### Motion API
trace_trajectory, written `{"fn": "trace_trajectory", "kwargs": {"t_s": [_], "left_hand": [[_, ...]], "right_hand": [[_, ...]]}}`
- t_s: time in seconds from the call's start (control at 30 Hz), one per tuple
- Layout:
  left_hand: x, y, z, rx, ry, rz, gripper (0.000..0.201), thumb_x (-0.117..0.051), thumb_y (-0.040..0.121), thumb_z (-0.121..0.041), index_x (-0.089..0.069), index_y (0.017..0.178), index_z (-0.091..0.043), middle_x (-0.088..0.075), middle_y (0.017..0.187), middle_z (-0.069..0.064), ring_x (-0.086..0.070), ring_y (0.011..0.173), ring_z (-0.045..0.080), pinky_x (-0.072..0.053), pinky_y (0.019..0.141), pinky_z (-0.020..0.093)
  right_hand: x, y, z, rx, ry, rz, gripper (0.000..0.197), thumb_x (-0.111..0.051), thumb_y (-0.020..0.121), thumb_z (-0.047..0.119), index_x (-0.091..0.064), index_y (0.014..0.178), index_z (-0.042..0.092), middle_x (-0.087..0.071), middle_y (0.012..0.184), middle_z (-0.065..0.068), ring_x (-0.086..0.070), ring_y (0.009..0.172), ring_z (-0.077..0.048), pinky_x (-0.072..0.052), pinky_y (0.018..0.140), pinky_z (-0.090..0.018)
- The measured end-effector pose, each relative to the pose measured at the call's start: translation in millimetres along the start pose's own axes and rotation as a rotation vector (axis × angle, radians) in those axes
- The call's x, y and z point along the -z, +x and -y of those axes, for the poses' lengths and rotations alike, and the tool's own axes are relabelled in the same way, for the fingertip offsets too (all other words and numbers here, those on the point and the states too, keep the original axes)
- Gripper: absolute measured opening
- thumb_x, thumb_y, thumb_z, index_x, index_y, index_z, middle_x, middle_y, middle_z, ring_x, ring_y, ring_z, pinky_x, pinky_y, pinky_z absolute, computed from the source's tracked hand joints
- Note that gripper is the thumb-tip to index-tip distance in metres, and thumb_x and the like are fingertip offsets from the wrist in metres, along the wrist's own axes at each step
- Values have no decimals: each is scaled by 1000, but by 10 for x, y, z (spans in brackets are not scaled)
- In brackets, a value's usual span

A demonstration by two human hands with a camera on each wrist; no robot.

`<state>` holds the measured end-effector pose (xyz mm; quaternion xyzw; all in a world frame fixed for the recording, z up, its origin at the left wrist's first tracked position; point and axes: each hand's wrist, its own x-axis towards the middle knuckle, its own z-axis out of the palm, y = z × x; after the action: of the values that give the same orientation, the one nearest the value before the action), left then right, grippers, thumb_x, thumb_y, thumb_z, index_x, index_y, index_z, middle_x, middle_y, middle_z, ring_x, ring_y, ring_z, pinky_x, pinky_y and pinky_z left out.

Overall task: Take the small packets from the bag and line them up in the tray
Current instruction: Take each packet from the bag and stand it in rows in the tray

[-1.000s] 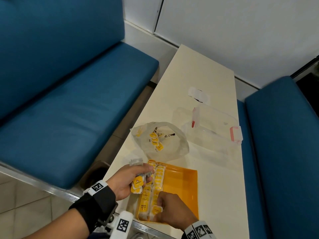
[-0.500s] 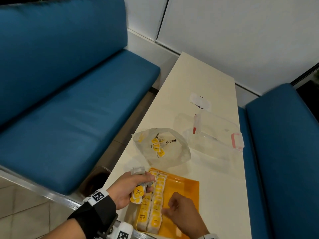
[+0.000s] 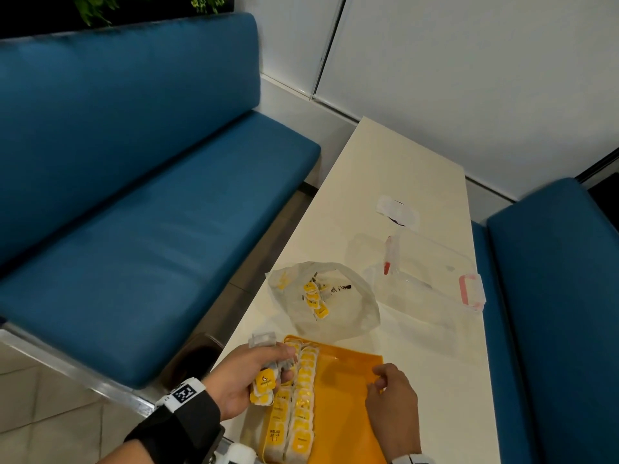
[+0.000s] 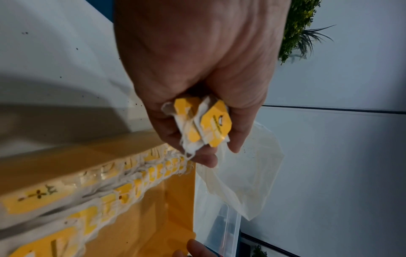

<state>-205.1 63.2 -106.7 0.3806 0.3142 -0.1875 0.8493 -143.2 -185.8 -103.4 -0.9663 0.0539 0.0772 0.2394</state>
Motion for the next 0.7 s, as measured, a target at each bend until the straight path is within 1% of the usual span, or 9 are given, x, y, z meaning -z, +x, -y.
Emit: {"fn": "trace_trajectory", "kwargs": {"t_s": [0.07,0.2,0.27,0.3,0.37,0.4,0.5,0.6,0.7], "left_hand": [[19,7,-20,-4,-15,-8,43,-81,83,-17,-70,116,9,-71,90,18,-69,72,21,-53,50,28],[-23,-7,-84,-16,-64,13,43,-82,81,-23,-73,111,6,-69,88,18,-66,70,21,-54,51,28],[-76,-1,-122,-25,-110,1,36,-82,82,-27,-72,102,1,-69,90,19,-66,69,22,-54,50,28],[-105,10,-131,-29,-133,-5,34,-81,83,-29,-70,99,-1,-69,91,19,-65,68,22,-54,50,29],[-164,41,-139,-39,-192,-9,37,-78,85,-35,-65,98,-4,-68,91,17,-64,68,24,-54,55,31],[-182,59,-144,-42,-225,-17,38,-77,86,-38,-63,100,-5,-66,92,17,-63,67,25,-55,58,33],[-224,99,-149,-67,-279,-57,37,-73,90,-41,-60,104,-9,-59,94,16,-63,63,26,-57,58,34],[-255,115,-160,-58,-285,-79,39,-72,90,-45,-62,95,-8,-61,85,16,-62,60,26,-55,61,36],[-262,137,-163,-46,-301,-87,40,-70,90,-48,-62,85,-9,-62,76,13,-62,63,26,-53,66,38]], "right_hand": [[-8,-11,47,23,-4,12,19,-63,91,6,-61,103,20,-60,97,-1,-56,83,-10,-43,78,-20],[31,-122,307,149,111,23,15,-75,85,17,-64,88,26,-62,85,8,-58,74,-5,-41,65,-9],[54,-219,562,213,213,165,13,-80,80,24,-68,79,28,-67,74,5,-62,72,-3,-45,64,-10],[66,-276,703,235,258,263,12,-81,78,28,-69,76,27,-69,73,4,-62,70,-2,-46,64,-12],[77,-363,936,254,335,416,19,-83,75,38,-70,76,24,-72,82,3,-60,66,-1,-47,64,-15],[65,-378,1017,257,344,449,23,-83,72,41,-69,78,23,-71,85,2,-58,67,0,-47,64,-16],[-7,-374,1139,282,245,427,34,-83,65,49,-65,82,25,-66,87,2,-54,67,-1,-45,62,-16],[-57,-356,1195,323,174,360,28,-82,70,40,-60,81,27,-61,87,6,-55,72,-4,-42,63,-14],[-90,-343,1215,330,186,334,21,-80,75,31,-59,81,30,-59,87,7,-55,73,-4,-39,63,-12]]}}
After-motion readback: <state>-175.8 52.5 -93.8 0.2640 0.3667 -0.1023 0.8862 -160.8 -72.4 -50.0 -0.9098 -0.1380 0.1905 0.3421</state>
